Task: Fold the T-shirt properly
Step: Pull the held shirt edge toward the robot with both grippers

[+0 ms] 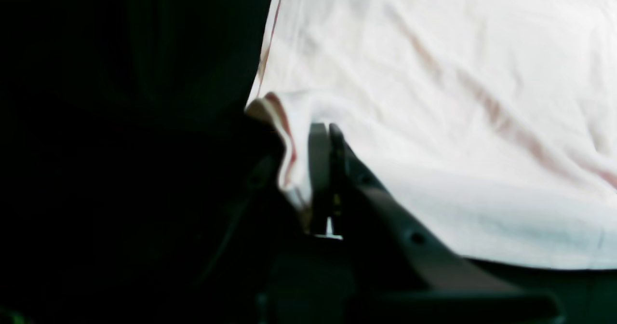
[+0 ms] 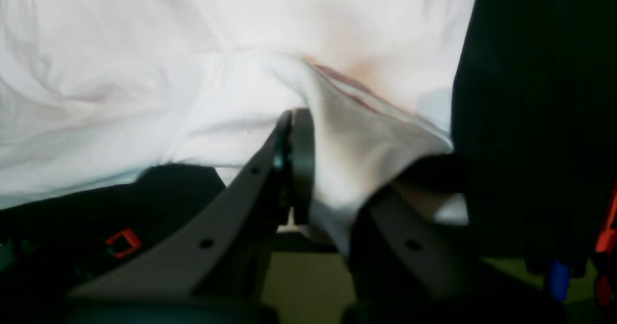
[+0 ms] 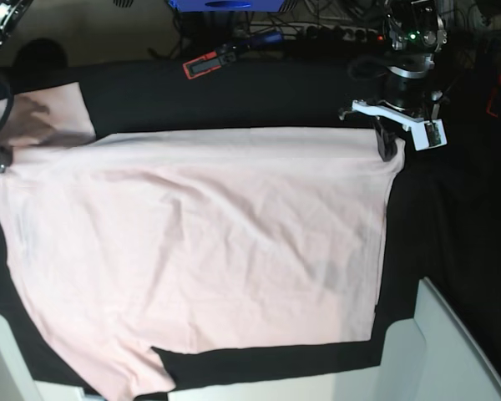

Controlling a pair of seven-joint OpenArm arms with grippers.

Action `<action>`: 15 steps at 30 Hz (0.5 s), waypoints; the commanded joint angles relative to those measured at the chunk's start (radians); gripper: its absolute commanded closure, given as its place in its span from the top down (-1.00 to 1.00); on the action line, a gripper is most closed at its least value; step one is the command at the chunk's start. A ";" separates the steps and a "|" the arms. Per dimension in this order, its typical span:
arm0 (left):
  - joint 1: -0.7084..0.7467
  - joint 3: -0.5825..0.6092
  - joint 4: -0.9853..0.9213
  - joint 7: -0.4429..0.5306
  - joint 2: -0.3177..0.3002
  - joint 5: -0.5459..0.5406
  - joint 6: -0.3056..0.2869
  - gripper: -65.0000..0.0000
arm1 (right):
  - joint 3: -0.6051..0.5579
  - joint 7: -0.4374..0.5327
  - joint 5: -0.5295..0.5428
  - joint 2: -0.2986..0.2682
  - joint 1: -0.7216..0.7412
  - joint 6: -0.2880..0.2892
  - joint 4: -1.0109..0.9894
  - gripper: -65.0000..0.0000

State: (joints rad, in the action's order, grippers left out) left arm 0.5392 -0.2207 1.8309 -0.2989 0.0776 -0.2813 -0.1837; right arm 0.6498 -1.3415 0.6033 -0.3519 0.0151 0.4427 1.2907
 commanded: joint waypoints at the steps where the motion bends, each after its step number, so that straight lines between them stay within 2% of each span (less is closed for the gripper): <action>1: 0.011 -0.003 0.026 0.025 -0.003 -0.005 0.002 -1.00 | 0.008 0.007 0.013 -0.022 0.003 -0.003 0.013 -1.00; 11: 0.075 -0.003 0.117 0.027 -0.006 -0.002 0.002 -1.00 | 0.009 0.007 0.020 -0.022 -0.089 -0.003 0.023 -1.00; 15: 0.097 -0.026 0.138 0.027 -0.006 -0.002 0.002 -1.00 | 0.067 0.004 0.034 -0.022 -0.120 -0.003 0.069 -1.00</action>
State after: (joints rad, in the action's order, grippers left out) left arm 0.6239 -0.2352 1.9484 -0.2993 0.0761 -0.2787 -0.1947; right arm 0.7071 -1.3418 0.6361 -0.3458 -0.1101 0.4427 1.3426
